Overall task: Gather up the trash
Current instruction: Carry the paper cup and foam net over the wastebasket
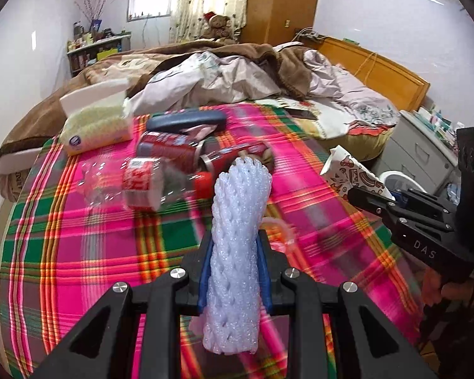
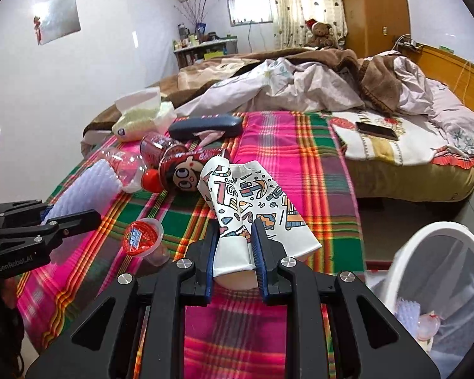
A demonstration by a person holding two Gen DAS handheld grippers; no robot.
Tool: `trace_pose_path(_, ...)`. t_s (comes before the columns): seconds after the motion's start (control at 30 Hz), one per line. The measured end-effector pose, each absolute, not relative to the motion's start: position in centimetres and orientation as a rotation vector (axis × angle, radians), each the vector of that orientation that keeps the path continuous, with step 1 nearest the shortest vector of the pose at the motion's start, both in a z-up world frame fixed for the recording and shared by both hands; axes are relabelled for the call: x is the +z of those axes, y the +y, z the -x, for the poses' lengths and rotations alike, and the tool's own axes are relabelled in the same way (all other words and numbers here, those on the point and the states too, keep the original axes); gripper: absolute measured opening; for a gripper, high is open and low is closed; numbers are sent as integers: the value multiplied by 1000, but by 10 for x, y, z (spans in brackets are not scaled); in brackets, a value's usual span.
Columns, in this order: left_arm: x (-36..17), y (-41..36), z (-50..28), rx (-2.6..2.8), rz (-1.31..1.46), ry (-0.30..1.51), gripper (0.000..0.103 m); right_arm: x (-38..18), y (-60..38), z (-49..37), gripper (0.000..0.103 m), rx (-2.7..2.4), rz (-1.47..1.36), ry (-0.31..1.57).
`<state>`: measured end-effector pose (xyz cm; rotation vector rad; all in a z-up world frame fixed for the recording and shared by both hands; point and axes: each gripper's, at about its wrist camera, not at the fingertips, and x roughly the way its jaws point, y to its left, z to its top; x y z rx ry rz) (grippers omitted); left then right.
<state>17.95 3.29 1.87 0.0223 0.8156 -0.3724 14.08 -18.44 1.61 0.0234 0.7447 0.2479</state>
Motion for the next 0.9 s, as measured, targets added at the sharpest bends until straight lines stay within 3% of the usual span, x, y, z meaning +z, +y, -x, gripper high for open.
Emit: trace_pose_path(0.9, 54, -141, -150, -598, -121, 728, 27, 45, -309, -85, 22, -33, -111, 640)
